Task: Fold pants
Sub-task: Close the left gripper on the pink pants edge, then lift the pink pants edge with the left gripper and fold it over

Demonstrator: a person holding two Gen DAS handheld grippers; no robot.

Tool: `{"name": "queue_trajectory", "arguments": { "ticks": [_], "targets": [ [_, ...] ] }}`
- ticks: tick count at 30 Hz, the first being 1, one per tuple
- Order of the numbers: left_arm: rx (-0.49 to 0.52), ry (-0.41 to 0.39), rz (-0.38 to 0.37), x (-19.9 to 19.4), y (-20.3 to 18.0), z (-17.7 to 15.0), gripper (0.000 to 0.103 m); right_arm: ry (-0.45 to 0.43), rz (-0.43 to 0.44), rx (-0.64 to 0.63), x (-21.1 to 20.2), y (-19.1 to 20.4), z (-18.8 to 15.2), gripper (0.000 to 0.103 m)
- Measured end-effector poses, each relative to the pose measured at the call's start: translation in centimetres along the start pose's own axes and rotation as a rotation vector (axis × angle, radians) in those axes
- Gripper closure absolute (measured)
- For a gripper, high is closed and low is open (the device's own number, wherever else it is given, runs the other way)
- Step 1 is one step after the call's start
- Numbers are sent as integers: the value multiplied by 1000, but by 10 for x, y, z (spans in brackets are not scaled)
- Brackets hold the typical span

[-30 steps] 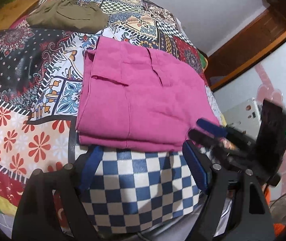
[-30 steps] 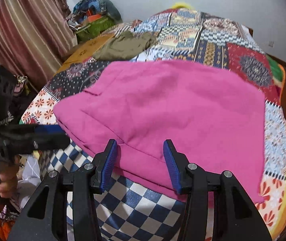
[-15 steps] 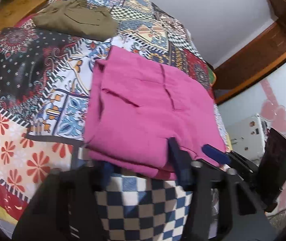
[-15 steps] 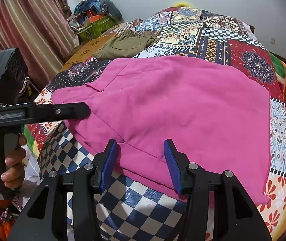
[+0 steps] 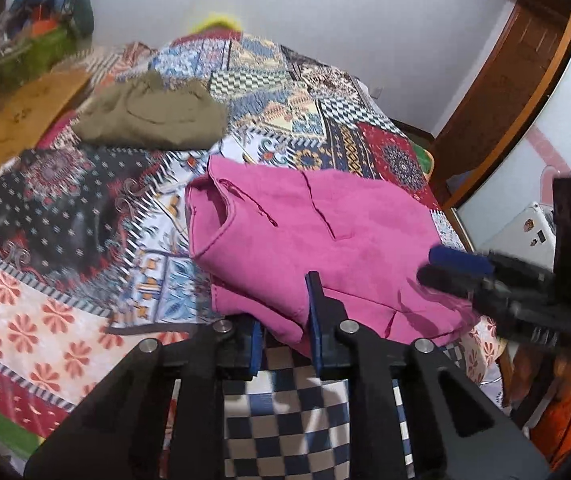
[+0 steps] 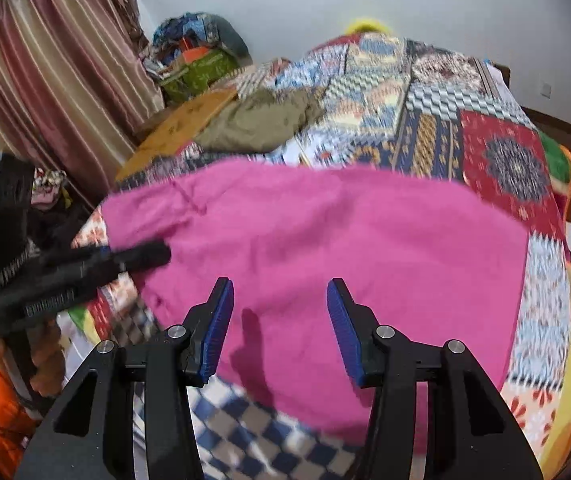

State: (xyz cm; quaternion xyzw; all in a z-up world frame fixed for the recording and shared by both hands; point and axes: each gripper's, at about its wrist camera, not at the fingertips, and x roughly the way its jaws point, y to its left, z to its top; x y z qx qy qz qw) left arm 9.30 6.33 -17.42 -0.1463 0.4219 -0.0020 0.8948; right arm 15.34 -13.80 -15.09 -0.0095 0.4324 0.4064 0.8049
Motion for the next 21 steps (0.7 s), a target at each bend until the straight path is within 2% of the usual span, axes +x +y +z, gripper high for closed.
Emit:
{"name": "queue_trajectory", "arguments": {
  "ticks": [4, 8, 13, 16, 21],
  "targets": [
    [7, -33, 37, -18, 13, -3, 85, 18, 42, -21, 25, 14, 20, 58],
    [-16, -33, 61, -31, 36, -10, 85, 101, 95, -67, 65, 41, 28, 58],
    [-124, -10, 64, -36, 76, -20, 85, 260, 128, -189, 111, 82, 14, 58],
    [-191, 1, 32, -34, 95, -24, 85, 274, 91, -277, 118, 101, 3, 56],
    [-105, -62, 69, -45, 78, -19, 85, 273, 151, -167, 107, 84, 10, 57]
  ]
}}
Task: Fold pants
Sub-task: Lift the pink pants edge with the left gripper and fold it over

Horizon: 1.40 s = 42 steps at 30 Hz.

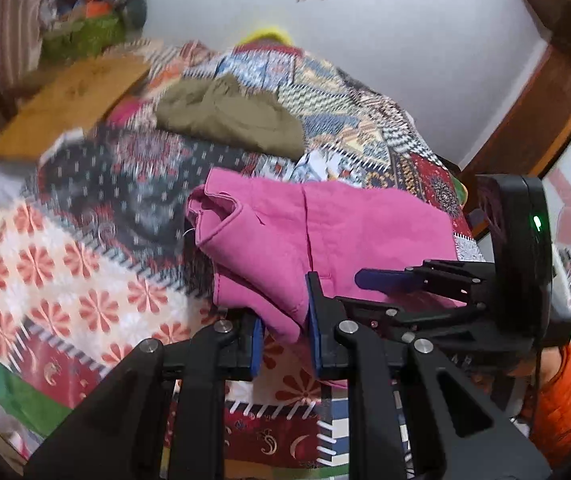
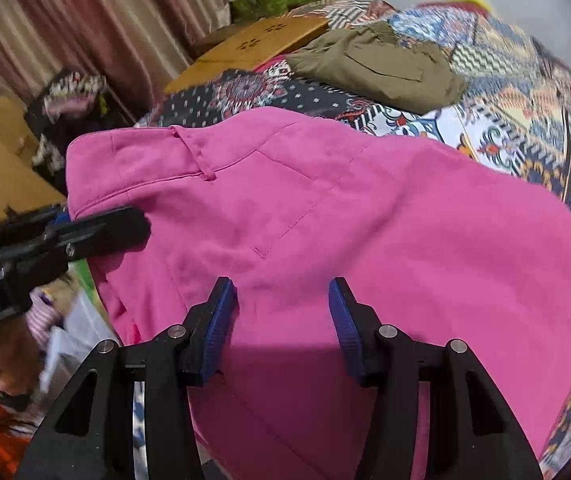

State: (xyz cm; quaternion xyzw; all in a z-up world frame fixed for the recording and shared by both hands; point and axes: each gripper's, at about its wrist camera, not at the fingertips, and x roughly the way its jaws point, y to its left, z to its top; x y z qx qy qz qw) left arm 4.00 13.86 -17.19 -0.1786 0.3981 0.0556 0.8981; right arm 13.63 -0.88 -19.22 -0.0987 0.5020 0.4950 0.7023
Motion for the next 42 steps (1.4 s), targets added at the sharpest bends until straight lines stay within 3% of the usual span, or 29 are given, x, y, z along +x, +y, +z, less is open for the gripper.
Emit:
{"name": "queue_trajectory", "arguments": {
  "ticks": [6, 10, 13, 20, 31, 37, 42],
  "targets": [
    [120, -52, 28, -11, -28, 7, 85, -109, -82, 16, -50, -10, -14, 57],
    [190, -84, 36, -17, -49, 12, 85, -106, -129, 27, -66, -23, -34, 57],
    [221, -99, 22, -20, -63, 16, 85, -52, -117, 50, -54, -36, -51, 57],
    [305, -129, -12, -24, -106, 21, 85, -98, -49, 85, -55, -50, -61, 53],
    [373, -92, -115, -15, -145, 22, 86, -164, -28, 113, -81, -48, -73, 54],
    [402, -75, -130, -10, -153, 21, 86, -190, -119, 161, -110, -73, -95, 54],
    [406, -50, -176, -2, -164, 22, 86, -169, -112, 235, -100, -92, -112, 53]
  ]
}}
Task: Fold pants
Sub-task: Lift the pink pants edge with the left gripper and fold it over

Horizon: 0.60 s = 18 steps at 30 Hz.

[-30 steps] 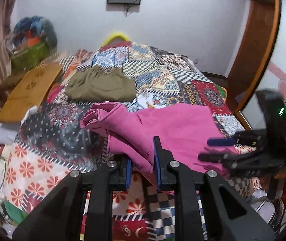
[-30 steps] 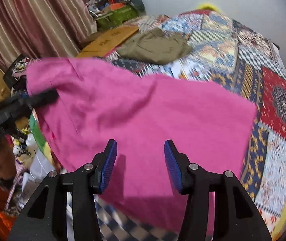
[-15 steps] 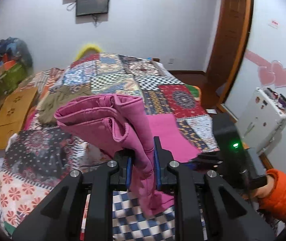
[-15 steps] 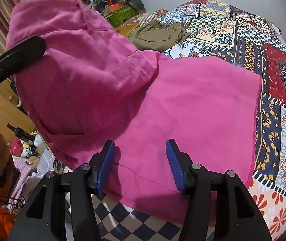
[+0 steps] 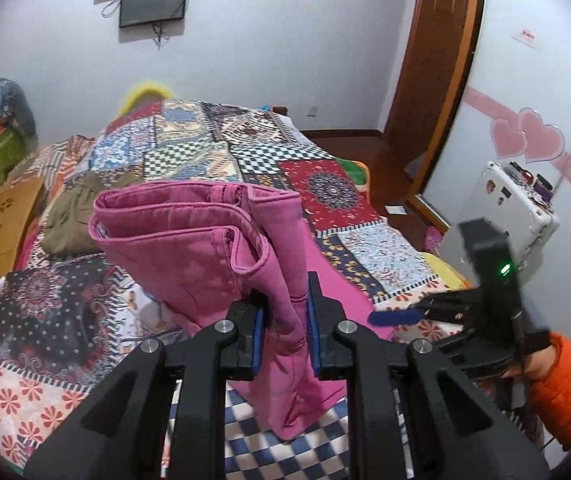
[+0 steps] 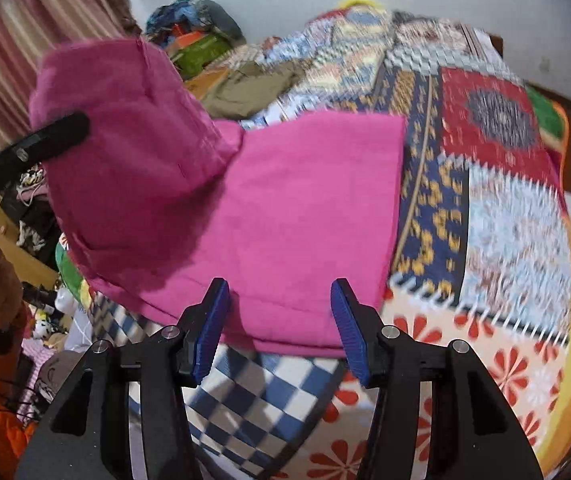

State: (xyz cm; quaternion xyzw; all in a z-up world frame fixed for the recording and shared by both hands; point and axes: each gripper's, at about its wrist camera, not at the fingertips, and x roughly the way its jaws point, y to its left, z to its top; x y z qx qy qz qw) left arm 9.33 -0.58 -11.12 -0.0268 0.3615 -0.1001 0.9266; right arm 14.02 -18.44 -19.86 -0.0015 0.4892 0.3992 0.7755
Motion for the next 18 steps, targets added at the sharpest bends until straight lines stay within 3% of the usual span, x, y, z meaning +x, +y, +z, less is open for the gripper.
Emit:
{"name": "queue_trajectory", "arguments": {
  "ticks": [13, 18],
  "targets": [
    [2, 80, -144, 45, -27, 19, 86, -31, 26, 34, 2, 0, -8, 51],
    [9, 101, -184, 55, -33, 24, 86, -90, 13, 76, -20, -5, -8, 51]
  ]
}}
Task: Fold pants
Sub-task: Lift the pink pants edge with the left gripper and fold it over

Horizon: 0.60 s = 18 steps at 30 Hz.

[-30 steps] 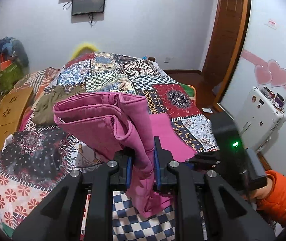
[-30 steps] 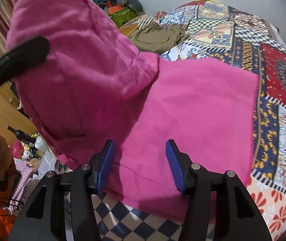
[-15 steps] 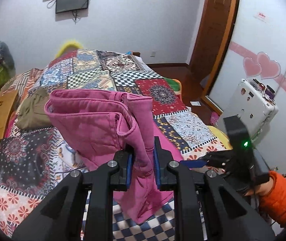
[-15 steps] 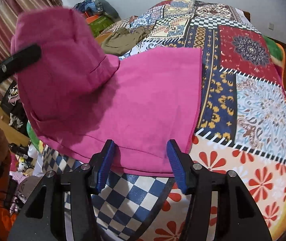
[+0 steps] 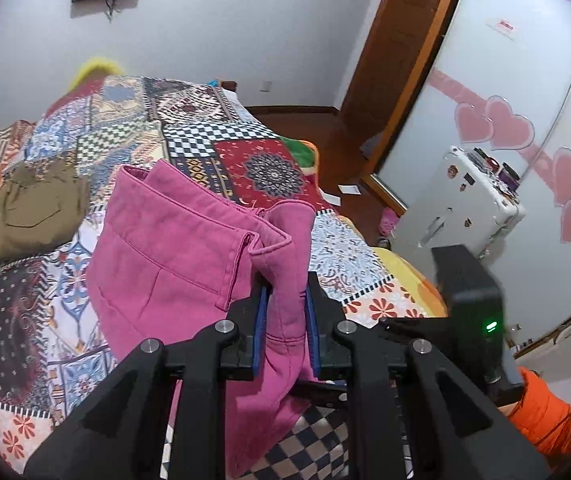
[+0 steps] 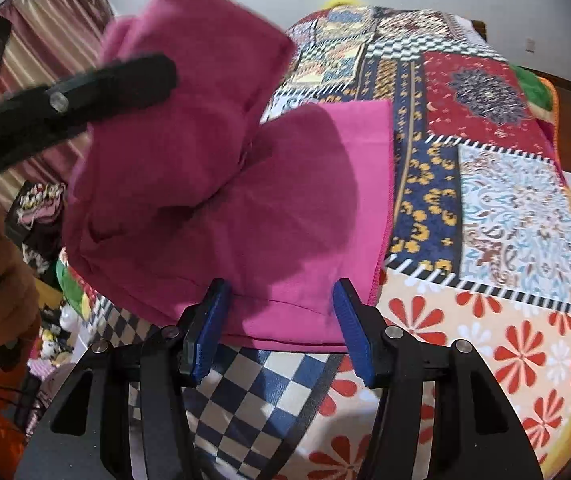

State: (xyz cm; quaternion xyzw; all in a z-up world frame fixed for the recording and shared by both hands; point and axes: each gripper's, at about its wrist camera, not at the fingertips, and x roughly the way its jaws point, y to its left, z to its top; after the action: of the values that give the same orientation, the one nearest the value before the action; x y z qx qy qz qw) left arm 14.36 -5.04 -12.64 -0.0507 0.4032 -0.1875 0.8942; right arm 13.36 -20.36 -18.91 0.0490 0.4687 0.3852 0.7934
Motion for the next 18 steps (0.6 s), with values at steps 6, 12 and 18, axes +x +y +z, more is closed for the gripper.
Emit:
{"name": "queue_trajectory", "arguments": {
  "ticks": [6, 12, 18],
  "targets": [
    [51, 25, -10, 11, -13, 2, 86, 3, -37, 39, -5, -13, -6, 51],
    [89, 48, -66, 23, -29, 4, 86, 43, -8, 56, 13, -18, -8, 51],
    [102, 107, -65, 45, -36, 1, 86, 31, 37, 103, 11, -30, -7, 51]
  ]
}}
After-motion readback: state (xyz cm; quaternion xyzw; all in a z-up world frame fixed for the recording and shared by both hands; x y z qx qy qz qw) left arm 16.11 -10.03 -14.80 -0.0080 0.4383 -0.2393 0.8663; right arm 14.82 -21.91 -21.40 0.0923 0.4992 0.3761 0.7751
